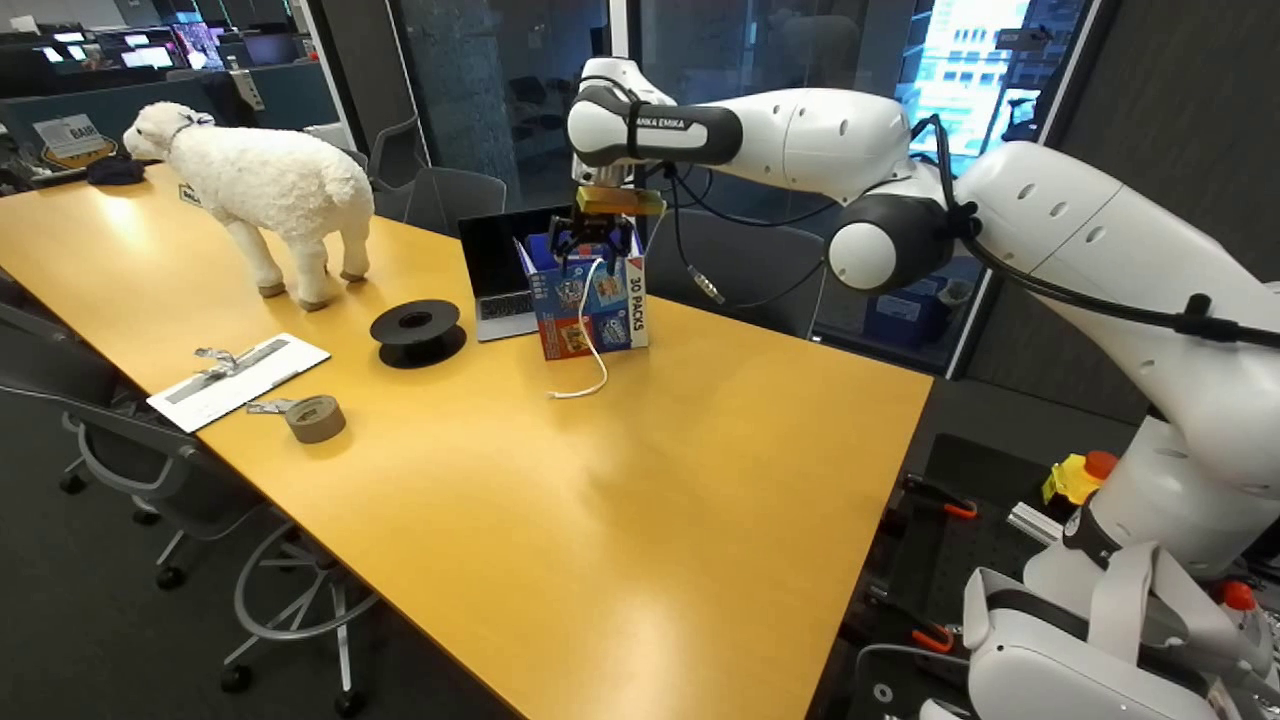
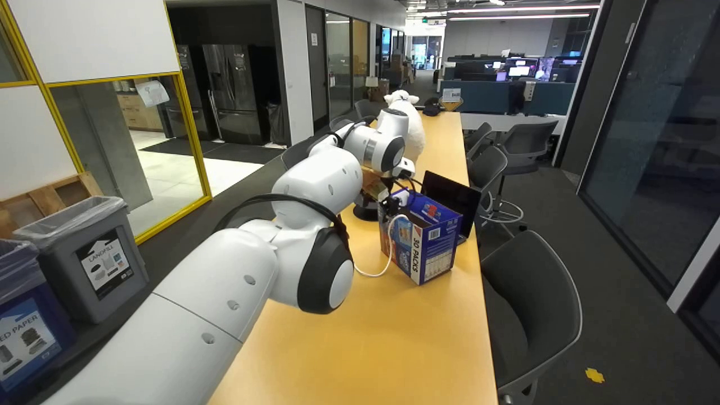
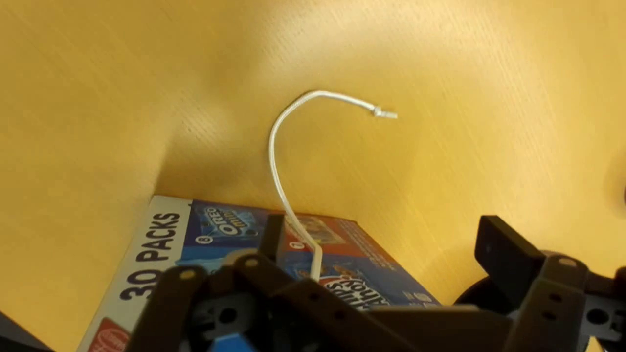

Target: Put one rope in the box, the move the box to the right, the put the remaining ropes in the box

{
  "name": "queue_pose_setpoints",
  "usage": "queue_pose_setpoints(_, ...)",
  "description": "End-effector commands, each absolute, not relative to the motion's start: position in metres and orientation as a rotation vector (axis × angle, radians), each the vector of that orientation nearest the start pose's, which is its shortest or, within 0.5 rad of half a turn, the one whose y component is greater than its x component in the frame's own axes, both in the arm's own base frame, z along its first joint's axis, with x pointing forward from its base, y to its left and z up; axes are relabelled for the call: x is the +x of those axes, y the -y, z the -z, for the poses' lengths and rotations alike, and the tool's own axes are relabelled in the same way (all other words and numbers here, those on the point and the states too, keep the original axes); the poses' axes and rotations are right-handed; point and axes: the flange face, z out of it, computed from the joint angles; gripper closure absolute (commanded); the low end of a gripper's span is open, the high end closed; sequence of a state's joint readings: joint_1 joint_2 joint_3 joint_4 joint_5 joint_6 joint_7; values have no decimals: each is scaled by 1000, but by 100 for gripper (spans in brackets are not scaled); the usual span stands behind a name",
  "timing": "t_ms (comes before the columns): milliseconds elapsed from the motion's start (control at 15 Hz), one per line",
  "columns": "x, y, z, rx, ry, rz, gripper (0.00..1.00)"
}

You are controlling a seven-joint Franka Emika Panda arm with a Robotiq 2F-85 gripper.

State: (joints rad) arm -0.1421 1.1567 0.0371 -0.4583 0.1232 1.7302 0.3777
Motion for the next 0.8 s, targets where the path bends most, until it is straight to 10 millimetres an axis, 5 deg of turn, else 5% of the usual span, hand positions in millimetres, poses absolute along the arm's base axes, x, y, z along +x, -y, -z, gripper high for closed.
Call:
queue_pose_setpoints(0, 807, 73, -339, -2869, -735, 107, 0)
queue_pose_setpoints(400, 809, 41, -278, -2903, -803, 19, 0)
queue_pose_setpoints(733, 809, 35, -228, -2935, -892, 4, 0)
